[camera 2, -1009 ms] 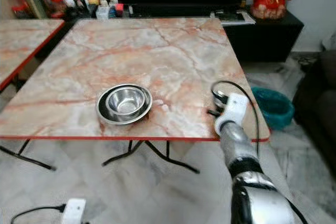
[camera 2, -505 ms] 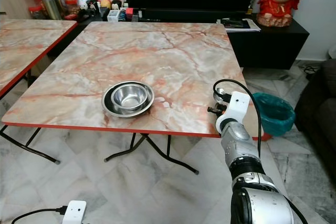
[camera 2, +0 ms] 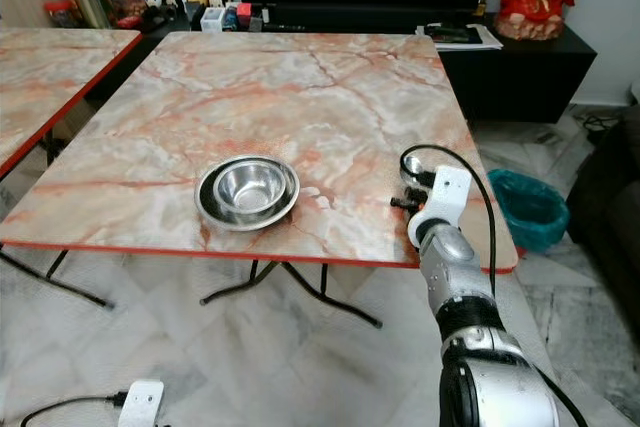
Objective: Setting the table
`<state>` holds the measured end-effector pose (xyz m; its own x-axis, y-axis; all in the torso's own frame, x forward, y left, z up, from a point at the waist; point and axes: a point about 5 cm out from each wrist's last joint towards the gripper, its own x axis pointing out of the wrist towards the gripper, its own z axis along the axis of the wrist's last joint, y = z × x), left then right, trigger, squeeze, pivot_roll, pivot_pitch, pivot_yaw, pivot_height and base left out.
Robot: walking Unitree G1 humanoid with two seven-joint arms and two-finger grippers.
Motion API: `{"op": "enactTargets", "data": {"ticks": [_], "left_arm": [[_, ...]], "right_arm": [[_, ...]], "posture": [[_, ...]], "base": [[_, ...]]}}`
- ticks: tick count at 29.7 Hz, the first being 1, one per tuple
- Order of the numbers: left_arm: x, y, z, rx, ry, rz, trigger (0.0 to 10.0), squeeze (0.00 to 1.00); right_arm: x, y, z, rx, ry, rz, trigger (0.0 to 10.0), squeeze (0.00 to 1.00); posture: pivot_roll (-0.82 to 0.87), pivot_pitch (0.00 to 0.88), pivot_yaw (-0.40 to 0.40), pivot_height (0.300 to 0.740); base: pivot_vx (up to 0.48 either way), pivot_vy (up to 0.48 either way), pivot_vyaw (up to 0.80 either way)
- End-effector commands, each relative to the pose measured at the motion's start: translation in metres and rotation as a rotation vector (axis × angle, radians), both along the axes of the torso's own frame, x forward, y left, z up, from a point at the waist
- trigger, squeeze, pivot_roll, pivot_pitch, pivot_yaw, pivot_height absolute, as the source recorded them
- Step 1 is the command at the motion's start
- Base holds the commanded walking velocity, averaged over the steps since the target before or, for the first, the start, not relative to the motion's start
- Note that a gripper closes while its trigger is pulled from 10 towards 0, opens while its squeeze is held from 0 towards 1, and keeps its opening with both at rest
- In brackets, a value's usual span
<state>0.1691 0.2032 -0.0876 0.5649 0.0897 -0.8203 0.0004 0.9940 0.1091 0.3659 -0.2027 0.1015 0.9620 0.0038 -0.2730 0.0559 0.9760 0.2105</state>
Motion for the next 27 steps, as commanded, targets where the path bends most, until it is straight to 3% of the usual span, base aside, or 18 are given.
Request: {"op": "enactTargets", "data": {"ticks": [1,10,16,27], "left_arm": [[-0.0052,0.0031,-0.0018,0.009,0.016,0.008,10.0,0.00],[-0.0060,0.0032,-0.0021,0.011,0.019,-0.002,10.0,0.00],[-0.0060,0.0032,-0.0021,0.012,0.018,-0.005,10.0,0.00],[-0.0053,0.0028,-0.0019,0.015,0.017,-0.009,10.0,0.00]], "right_arm": [[0.0017,0.0024,0.0049,0.013,-0.020,0.001,10.0,0.00],[0.0006,0.0002,0.0052,-0.013,-0.024,0.014,10.0,0.00],[0.0000,0.0002,0.0043,0.004,-0.020,0.006,10.0,0.00],[-0.0013,0.0004,0.0031,-0.021,-0.015,0.024,10.0,0.00]], "posture": [[0.02,0.018,-0.002,0.736],[0.02,0.004,0.003,0.736],[0.02,0.001,0.003,0.736],[0.02,0.012,-0.001,0.736]], "base": [[0.247,0.000,0.00],[0.251,0.000,0.00],[0.254,0.000,0.58],[0.297,0.000,0.09]]}}
